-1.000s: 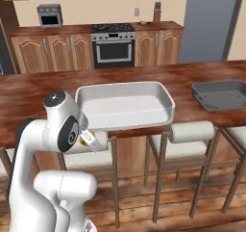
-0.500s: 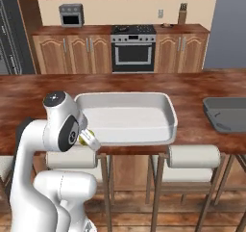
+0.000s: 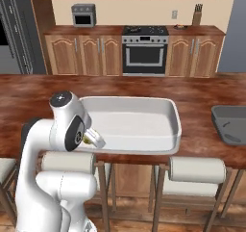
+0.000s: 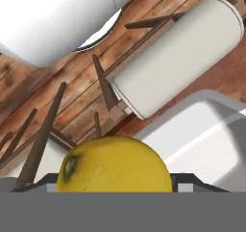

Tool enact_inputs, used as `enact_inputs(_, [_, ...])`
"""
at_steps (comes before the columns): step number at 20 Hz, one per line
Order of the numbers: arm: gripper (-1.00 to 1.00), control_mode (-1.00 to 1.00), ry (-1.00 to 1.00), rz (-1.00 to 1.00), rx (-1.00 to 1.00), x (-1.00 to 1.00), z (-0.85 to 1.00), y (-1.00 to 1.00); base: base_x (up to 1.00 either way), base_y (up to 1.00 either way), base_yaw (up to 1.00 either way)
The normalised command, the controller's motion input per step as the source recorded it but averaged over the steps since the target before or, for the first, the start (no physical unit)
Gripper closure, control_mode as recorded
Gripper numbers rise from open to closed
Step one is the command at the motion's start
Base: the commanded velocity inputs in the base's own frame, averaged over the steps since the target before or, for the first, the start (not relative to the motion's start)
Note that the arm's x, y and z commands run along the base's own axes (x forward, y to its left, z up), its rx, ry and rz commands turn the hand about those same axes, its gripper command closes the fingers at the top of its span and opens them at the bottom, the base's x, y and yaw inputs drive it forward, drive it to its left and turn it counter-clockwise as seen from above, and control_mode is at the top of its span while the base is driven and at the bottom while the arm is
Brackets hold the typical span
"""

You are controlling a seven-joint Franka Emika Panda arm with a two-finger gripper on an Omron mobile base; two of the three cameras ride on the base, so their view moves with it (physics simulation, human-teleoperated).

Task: Place the cold items (bell pepper and lemon) from the fridge in one tupperware on the dining counter. Place the warm items (kebab skewer and hot dog) in the stove area in another tupperware.

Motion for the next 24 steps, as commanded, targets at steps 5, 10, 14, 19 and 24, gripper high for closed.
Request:
enact_inputs(5, [1.0, -1.0, 0.13, 0.22, 0.07, 0.97, 0.24, -0.23, 0.0, 0.0, 0.0])
enact_inputs(10, [1.0, -1.0, 0.42, 0.13, 0.0, 1.0, 0.52, 0.02, 0.0, 0.0, 0.0])
enact_inputs(14, [1.0, -1.0, 0.5, 0.08, -0.11, 1.0, 0.03, 0.31, 0.0, 0.0, 0.0])
enact_inputs(19, [1.0, -1.0, 0.2, 0.14, -0.08, 1.0, -0.84, 0.16, 0.0, 0.0, 0.0])
enact_inputs(24, [1.0, -1.0, -0.07, 0.1, 0.01, 1.0, -0.89, 0.0, 0.0, 0.0, 0.0])
